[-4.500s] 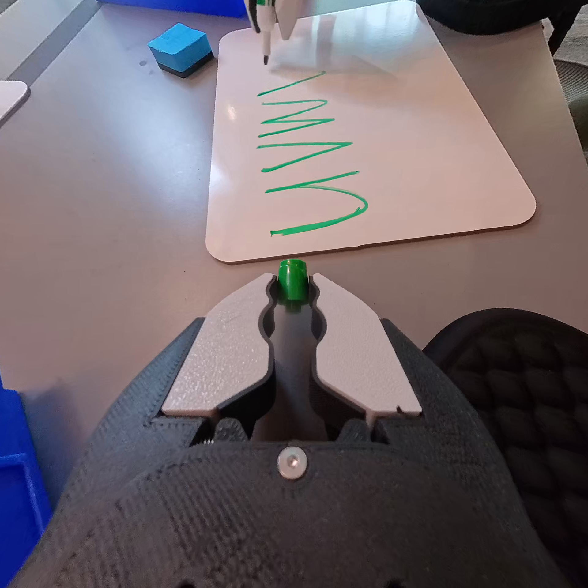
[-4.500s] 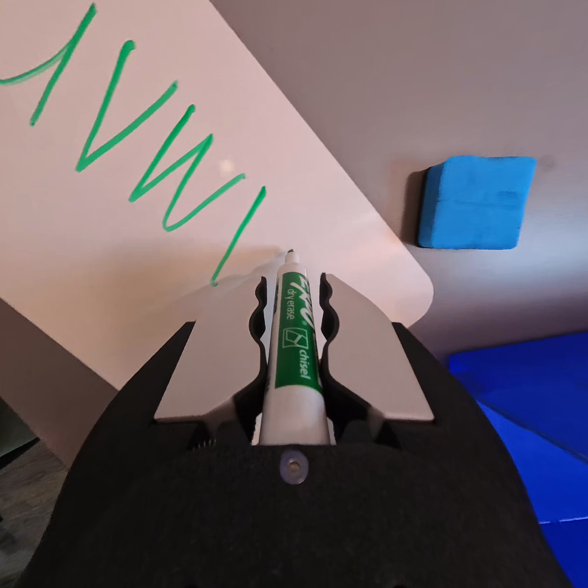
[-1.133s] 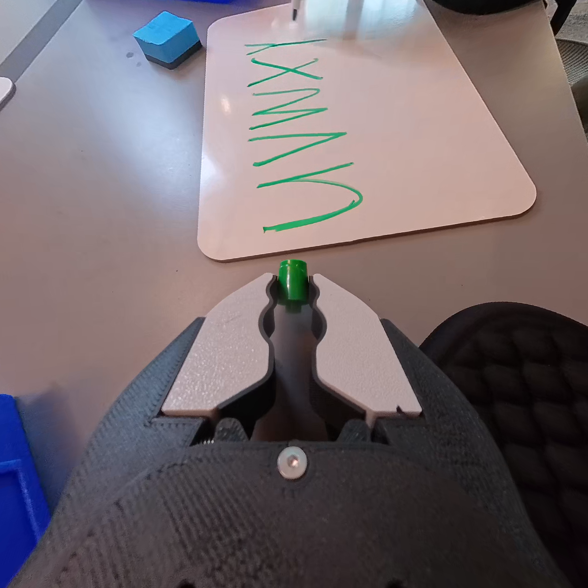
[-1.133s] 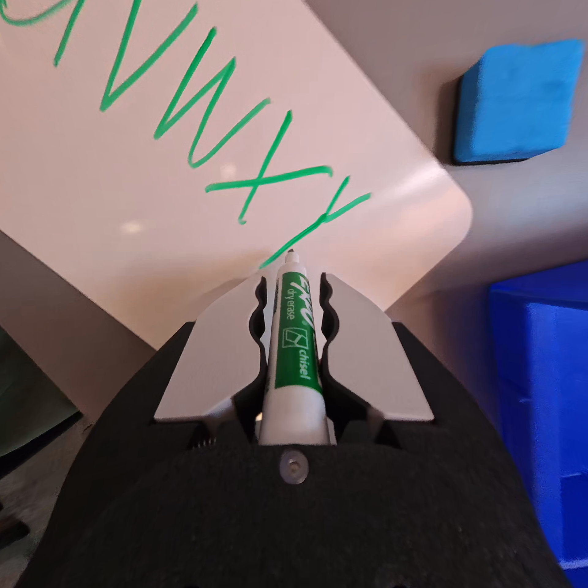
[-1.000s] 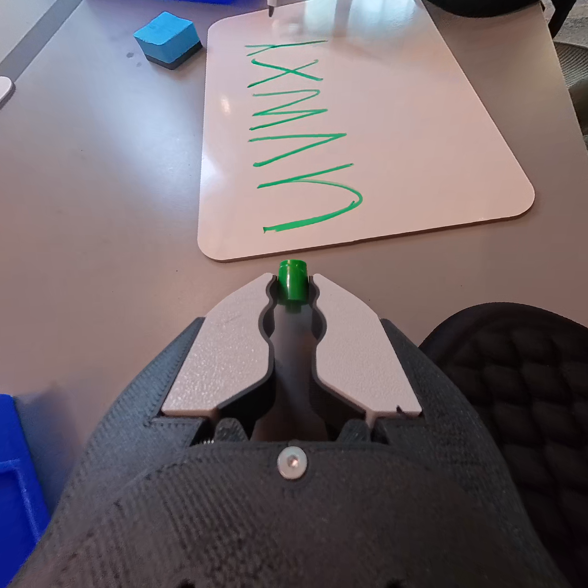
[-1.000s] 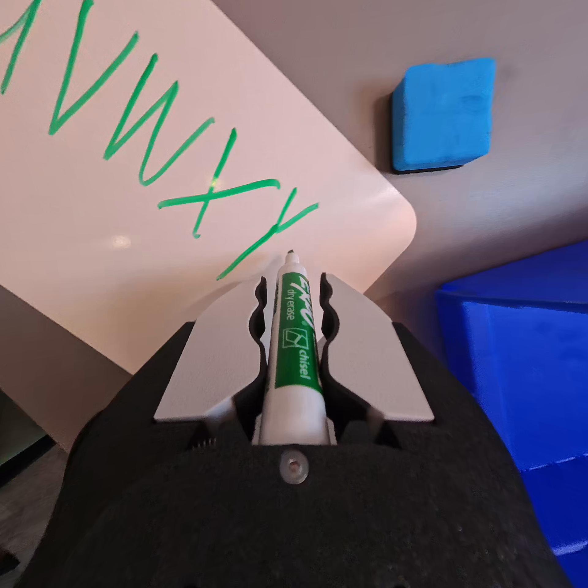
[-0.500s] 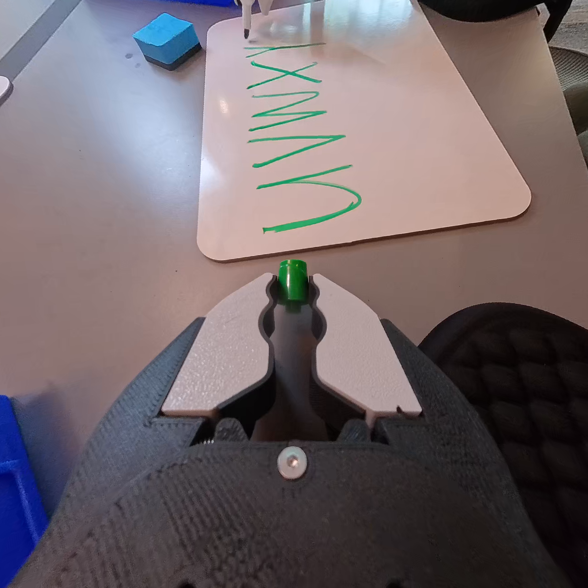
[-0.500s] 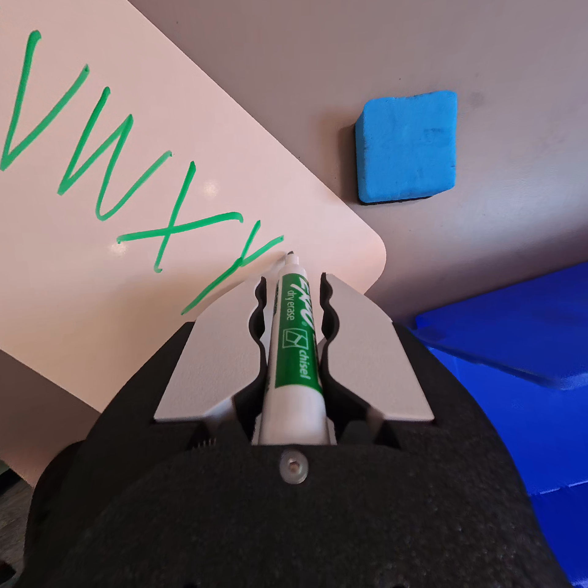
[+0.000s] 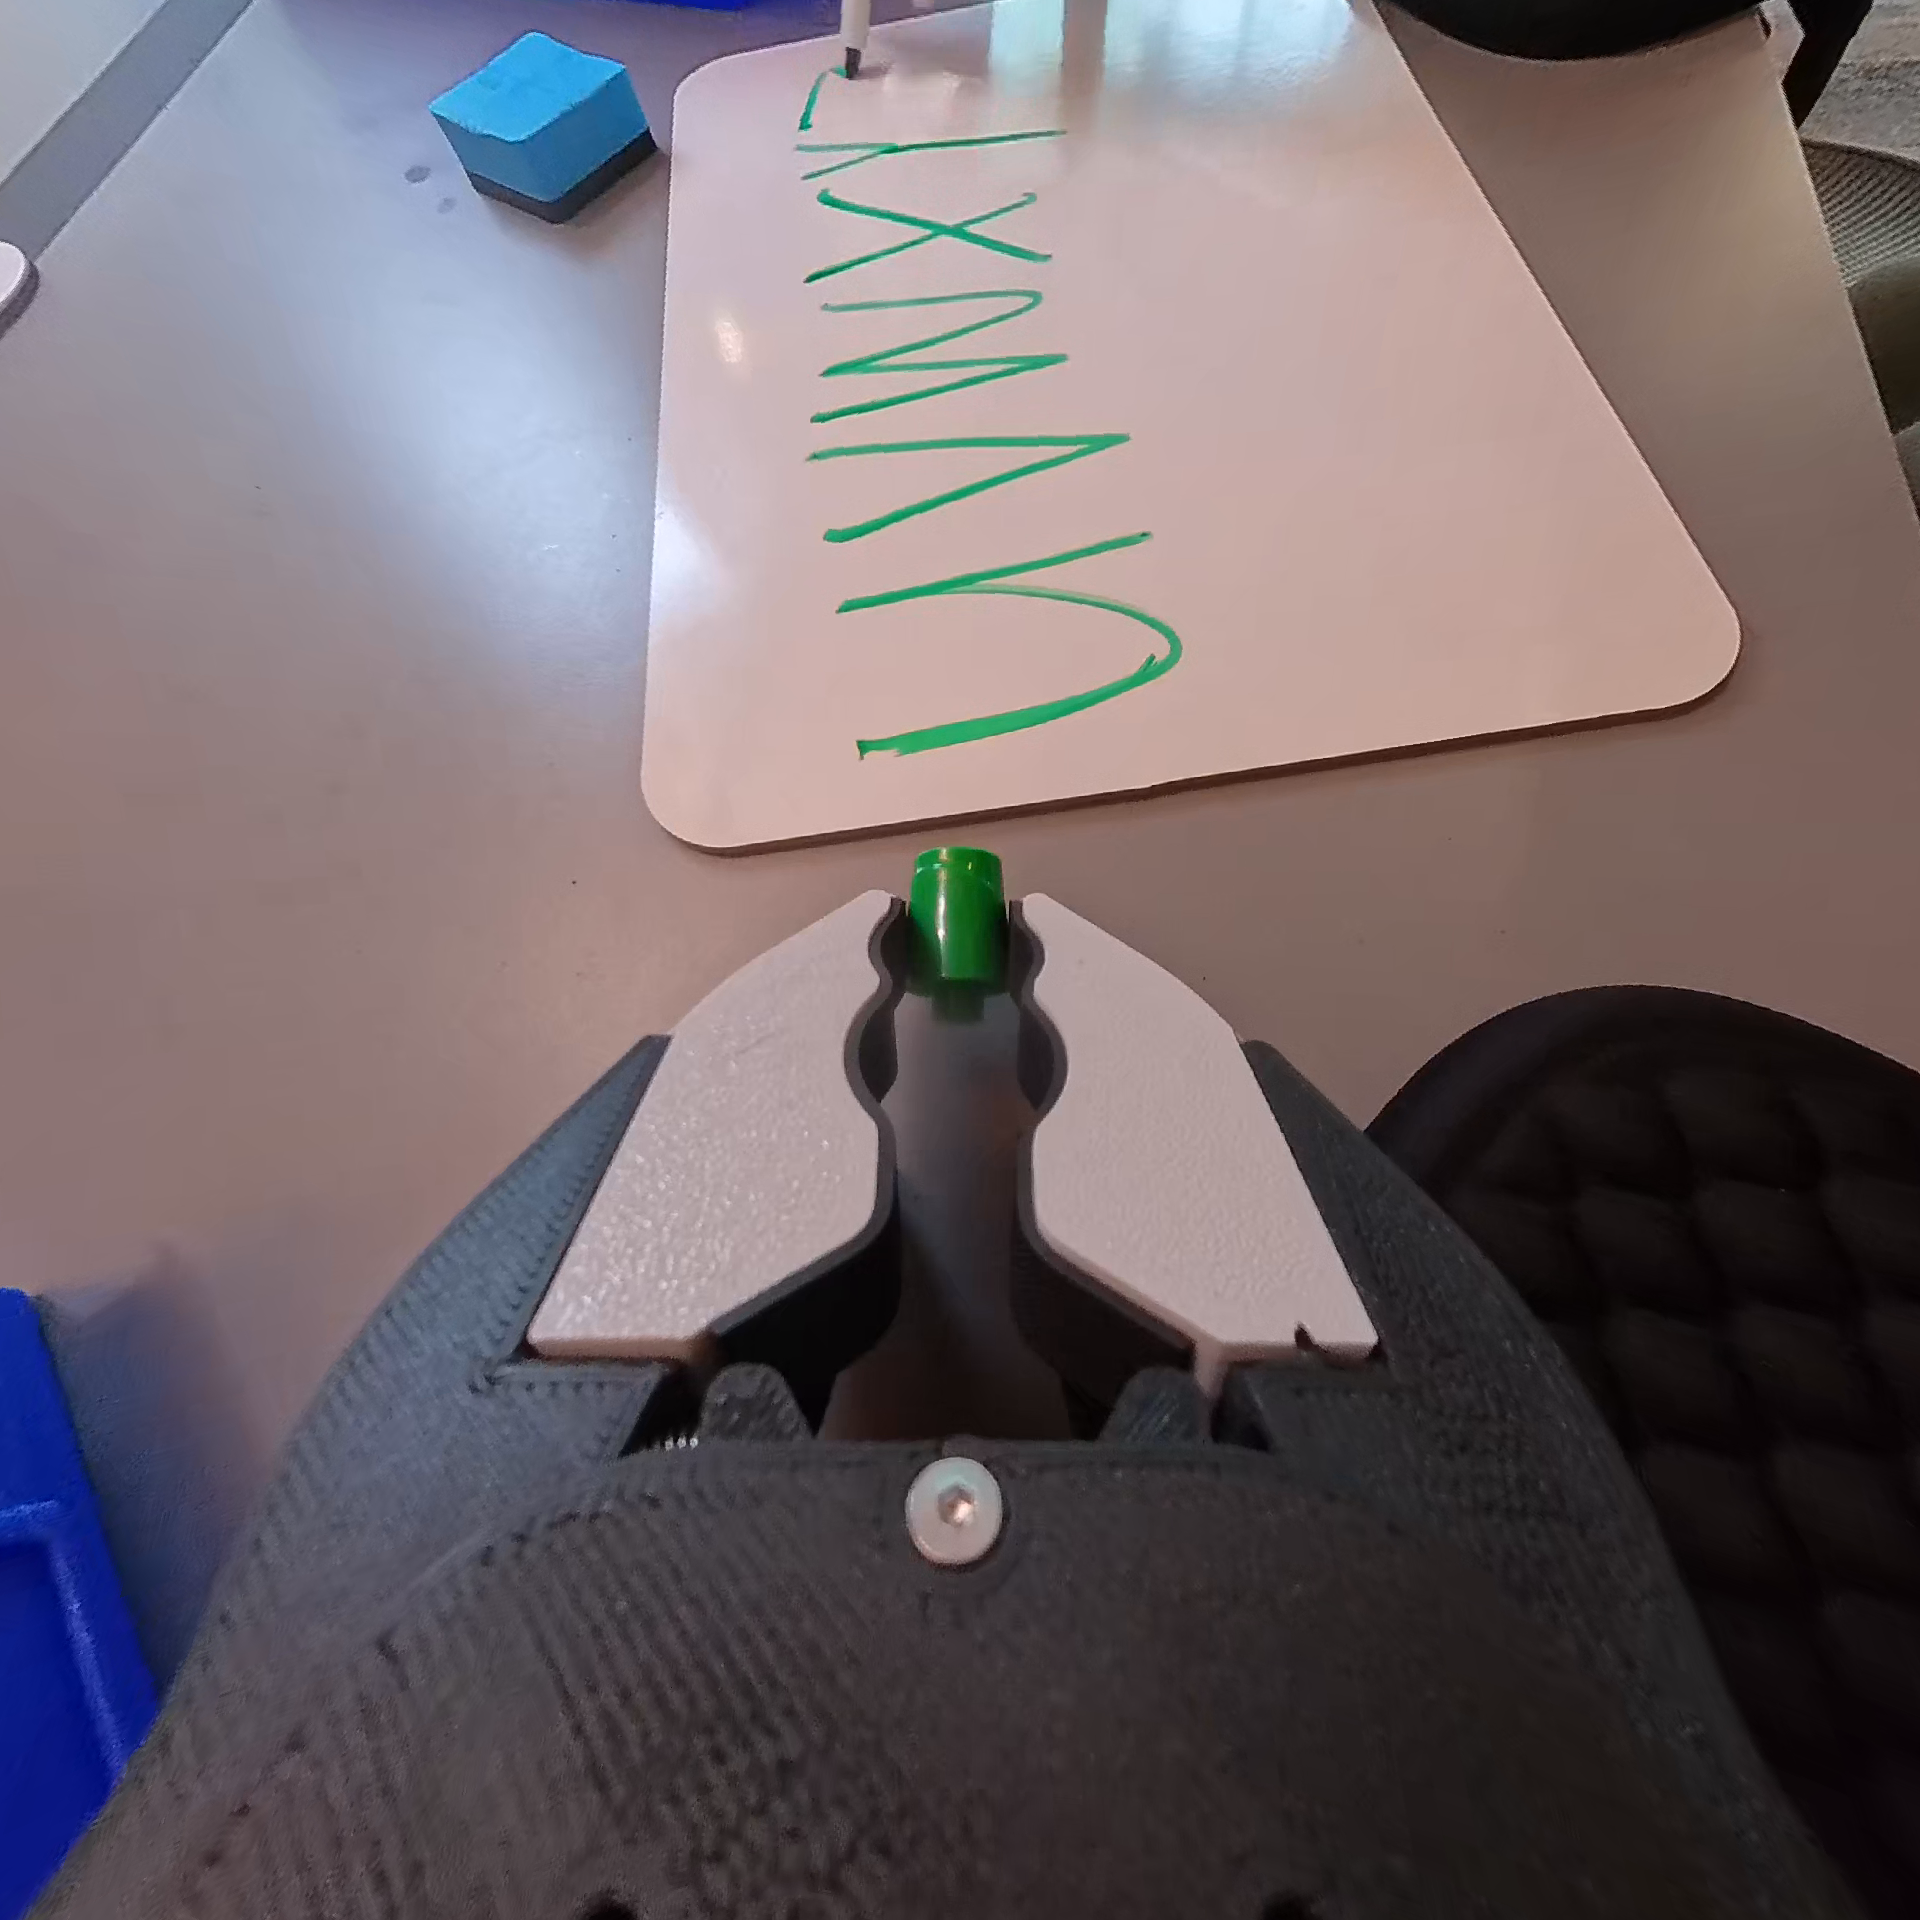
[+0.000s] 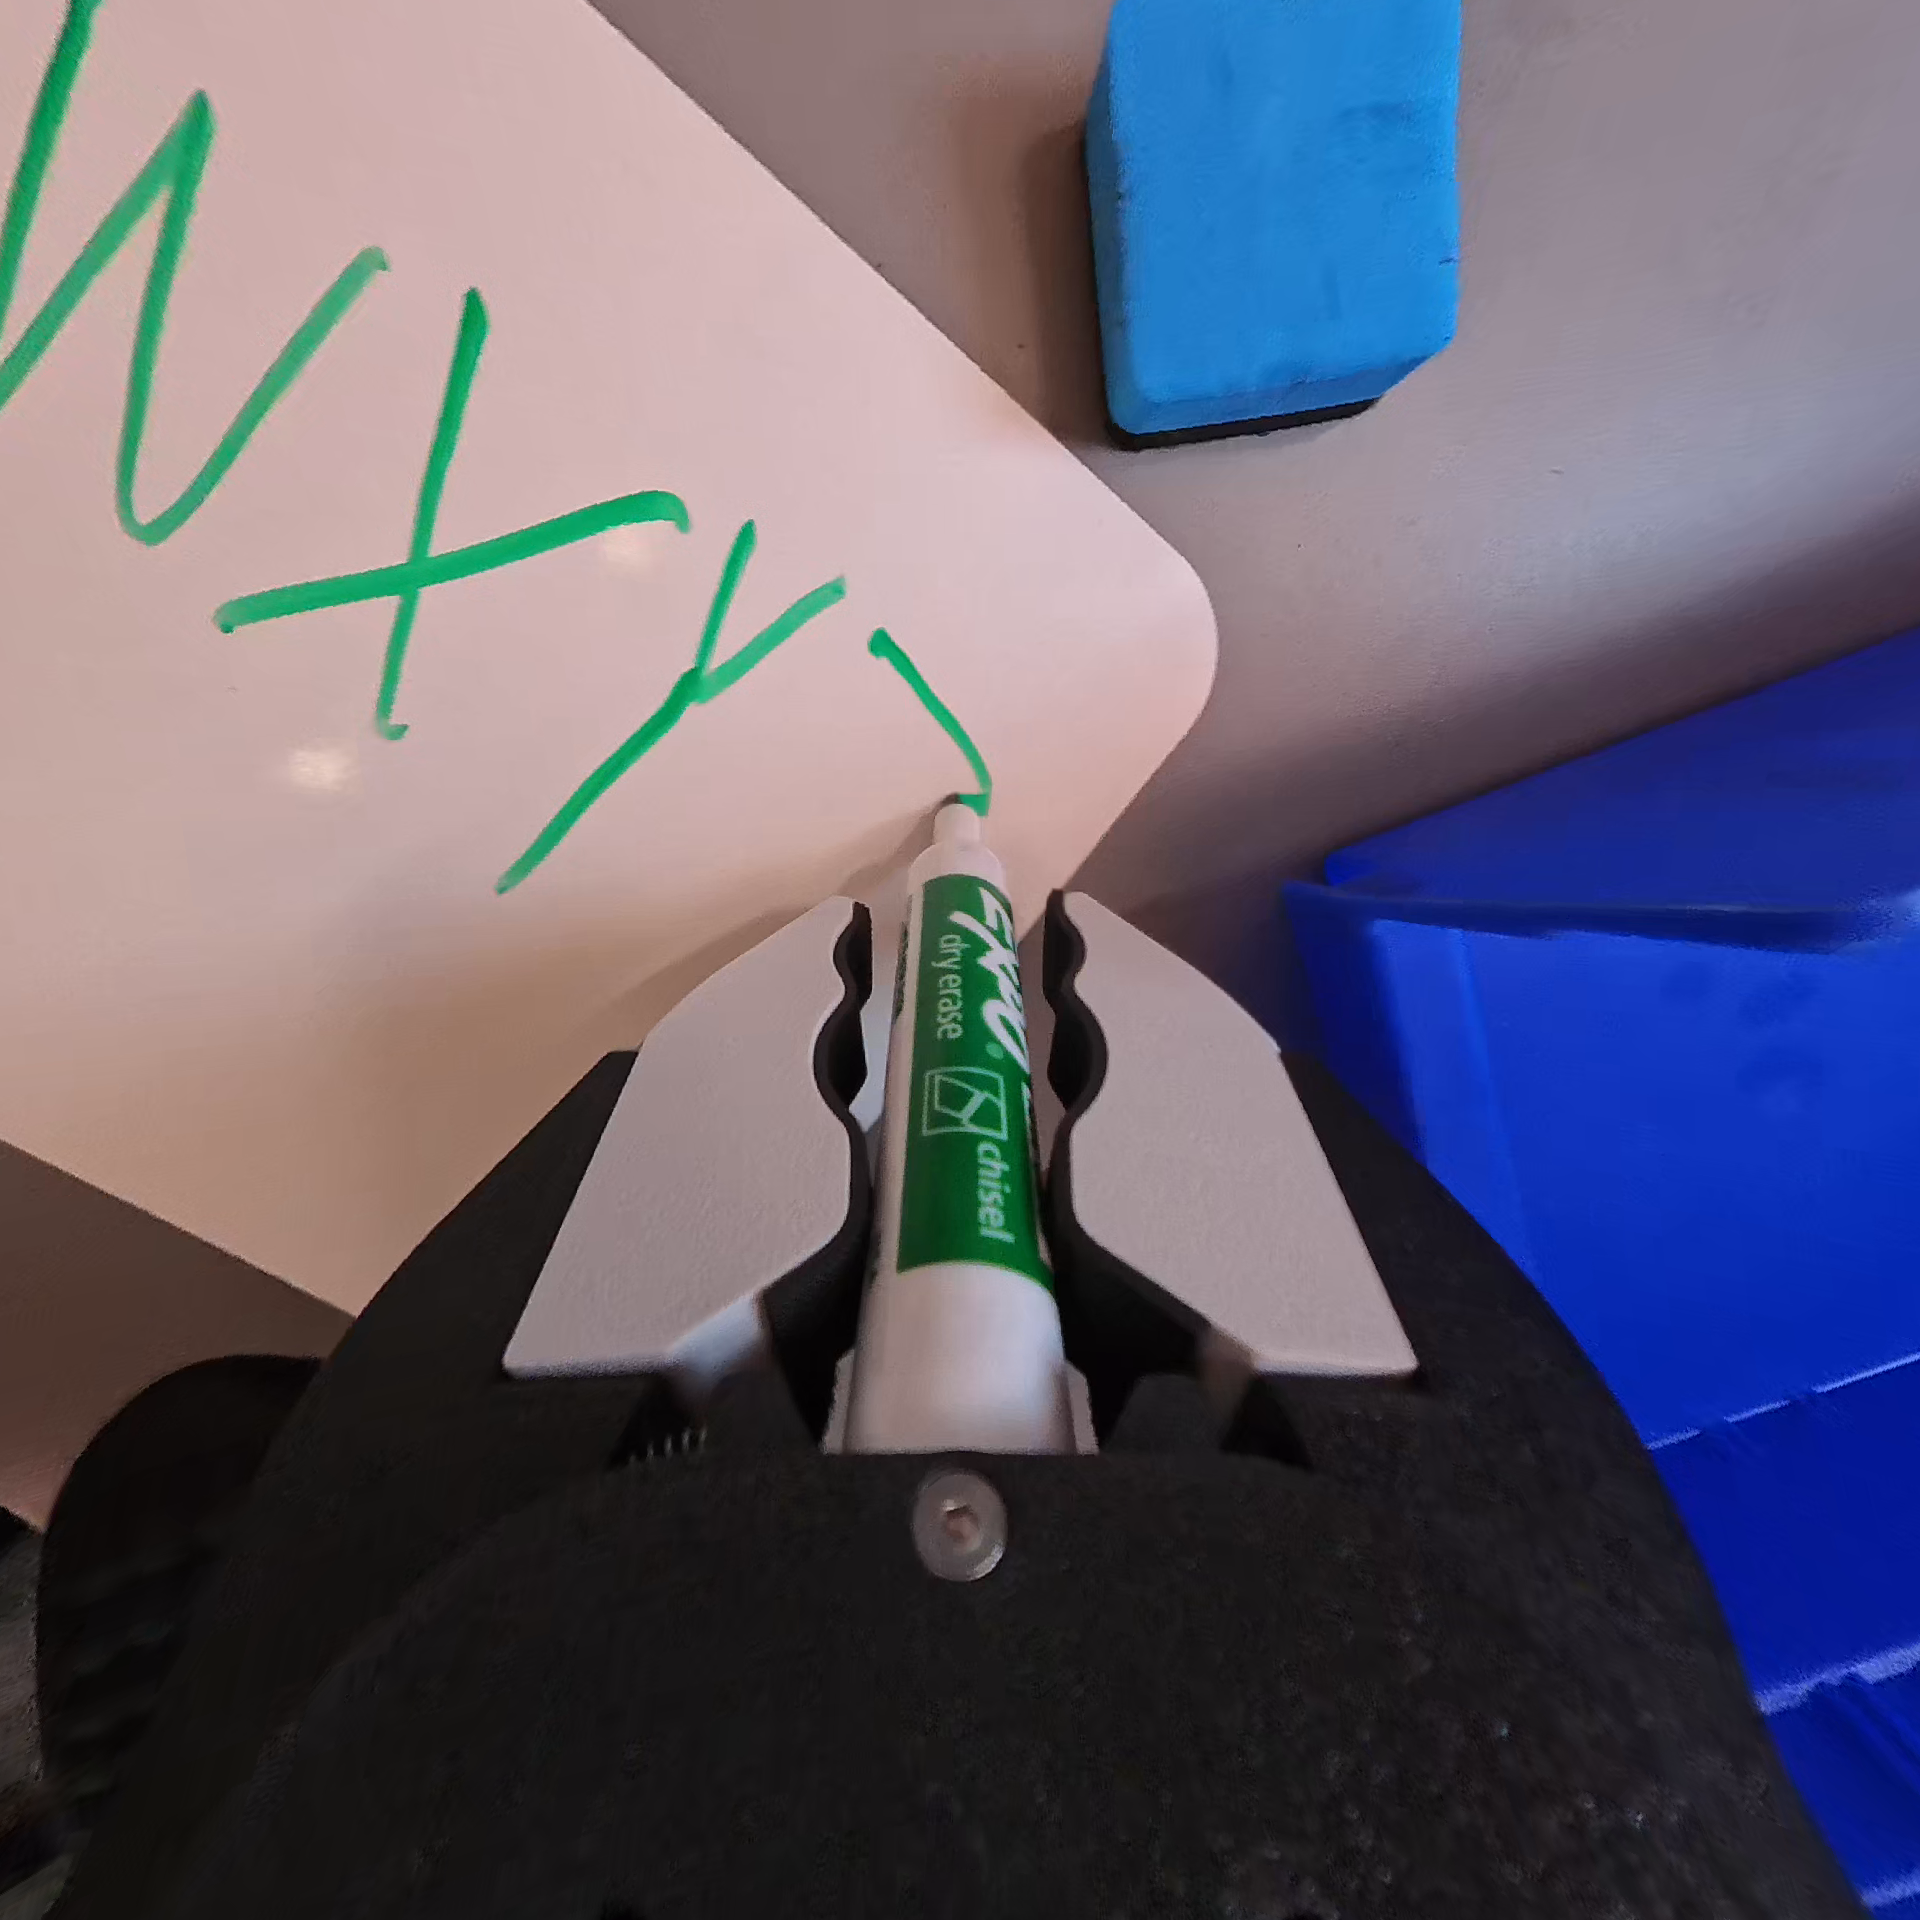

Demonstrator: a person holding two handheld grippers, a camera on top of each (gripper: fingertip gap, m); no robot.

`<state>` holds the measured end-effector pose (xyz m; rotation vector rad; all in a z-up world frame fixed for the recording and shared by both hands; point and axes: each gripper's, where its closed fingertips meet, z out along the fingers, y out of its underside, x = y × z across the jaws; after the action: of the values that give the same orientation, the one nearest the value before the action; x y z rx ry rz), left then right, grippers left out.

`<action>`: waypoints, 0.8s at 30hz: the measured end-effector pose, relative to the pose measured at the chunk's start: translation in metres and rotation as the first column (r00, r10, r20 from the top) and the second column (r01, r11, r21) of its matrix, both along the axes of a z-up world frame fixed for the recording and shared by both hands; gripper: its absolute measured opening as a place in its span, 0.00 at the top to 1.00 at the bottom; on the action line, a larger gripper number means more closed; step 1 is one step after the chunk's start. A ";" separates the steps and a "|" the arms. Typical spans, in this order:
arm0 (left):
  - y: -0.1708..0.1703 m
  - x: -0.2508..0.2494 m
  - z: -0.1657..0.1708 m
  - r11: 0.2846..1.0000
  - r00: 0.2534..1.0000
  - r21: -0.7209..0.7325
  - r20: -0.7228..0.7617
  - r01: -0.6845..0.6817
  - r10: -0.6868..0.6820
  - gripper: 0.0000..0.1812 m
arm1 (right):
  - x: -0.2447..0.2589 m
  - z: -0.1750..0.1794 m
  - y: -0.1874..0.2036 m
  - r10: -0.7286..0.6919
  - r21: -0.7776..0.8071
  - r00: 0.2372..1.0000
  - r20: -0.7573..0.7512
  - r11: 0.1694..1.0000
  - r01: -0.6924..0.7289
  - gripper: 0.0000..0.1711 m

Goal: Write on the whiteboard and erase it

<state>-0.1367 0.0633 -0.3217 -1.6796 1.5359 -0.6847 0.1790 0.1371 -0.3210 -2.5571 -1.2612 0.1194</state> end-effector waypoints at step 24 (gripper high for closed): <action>-0.002 0.003 0.007 1.000 0.999 0.008 0.051 0.019 -0.019 0.90 | -0.015 0.066 -0.048 0.016 0.219 0.938 -0.345 0.974 0.064 0.81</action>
<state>-0.1337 0.0616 -0.3144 -1.6319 1.5181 -0.7259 0.1639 0.0886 -0.2546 -2.2323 -1.0427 0.3787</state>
